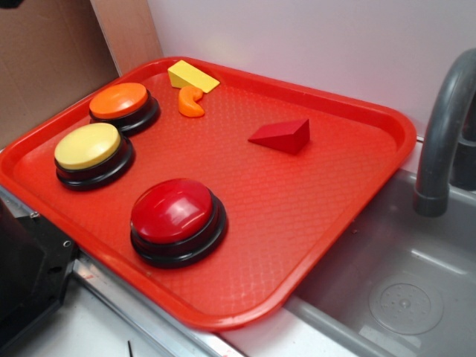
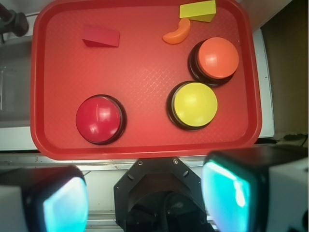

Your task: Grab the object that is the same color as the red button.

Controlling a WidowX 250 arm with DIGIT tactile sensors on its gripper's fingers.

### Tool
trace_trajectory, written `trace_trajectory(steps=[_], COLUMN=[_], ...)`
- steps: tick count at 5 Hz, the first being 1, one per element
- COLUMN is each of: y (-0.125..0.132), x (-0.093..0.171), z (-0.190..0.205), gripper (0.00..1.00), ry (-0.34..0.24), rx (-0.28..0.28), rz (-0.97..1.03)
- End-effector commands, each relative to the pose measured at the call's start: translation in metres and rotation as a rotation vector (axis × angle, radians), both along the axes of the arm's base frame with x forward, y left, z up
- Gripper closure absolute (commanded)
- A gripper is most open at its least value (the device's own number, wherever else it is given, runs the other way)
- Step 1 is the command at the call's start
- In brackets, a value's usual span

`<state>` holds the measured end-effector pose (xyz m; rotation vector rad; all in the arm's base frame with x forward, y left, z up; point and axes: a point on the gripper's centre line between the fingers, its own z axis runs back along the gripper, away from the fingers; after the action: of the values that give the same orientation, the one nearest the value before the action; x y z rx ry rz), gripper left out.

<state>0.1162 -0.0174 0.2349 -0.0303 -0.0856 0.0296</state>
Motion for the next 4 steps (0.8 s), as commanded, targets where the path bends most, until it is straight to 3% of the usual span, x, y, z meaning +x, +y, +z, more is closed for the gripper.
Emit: trace_trajectory(steps=[1, 2, 4], y=[0.0, -0.023, -0.048], x=[0.0, 0.046, 0.106], z=[0.0, -0.034, -0.073], gripper=[0.0, 0.0, 0.0], ry=[0.0, -0.02, -0.169], rx=[0.0, -0.129, -0.138], rz=[0.0, -0.252, -0.417])
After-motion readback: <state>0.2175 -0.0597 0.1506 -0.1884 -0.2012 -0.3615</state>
